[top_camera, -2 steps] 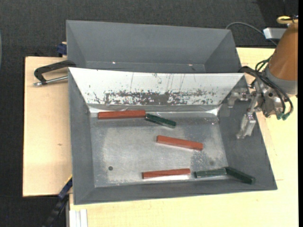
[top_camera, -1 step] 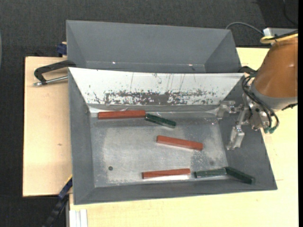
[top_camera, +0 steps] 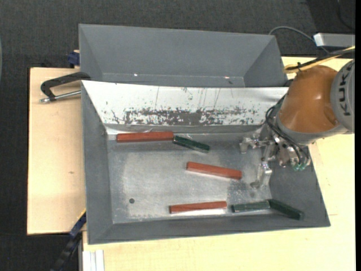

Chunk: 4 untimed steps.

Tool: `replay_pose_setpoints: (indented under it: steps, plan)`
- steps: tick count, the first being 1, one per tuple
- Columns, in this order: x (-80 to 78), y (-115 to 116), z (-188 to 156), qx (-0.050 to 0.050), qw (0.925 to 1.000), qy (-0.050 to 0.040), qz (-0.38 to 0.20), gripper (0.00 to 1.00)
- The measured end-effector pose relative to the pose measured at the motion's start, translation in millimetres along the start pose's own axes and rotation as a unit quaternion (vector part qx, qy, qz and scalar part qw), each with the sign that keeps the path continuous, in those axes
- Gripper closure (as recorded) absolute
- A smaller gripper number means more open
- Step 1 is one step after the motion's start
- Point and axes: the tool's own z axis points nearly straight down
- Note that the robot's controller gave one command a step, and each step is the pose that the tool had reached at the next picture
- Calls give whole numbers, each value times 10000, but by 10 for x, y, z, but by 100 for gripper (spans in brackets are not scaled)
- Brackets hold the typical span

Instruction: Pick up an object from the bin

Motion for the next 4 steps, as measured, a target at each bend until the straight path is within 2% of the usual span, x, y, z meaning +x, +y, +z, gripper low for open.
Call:
replay_pose_setpoints:
  steps: [1,2,3,4]
  plan:
    - [-32,320,224,-13,9992,40,393,0]
    - [-35,572,235,-8,9999,24,130,100]
    - [-35,573,235,-8,9999,24,130,100]
    - [373,957,-997,-5,9999,7,104,100]
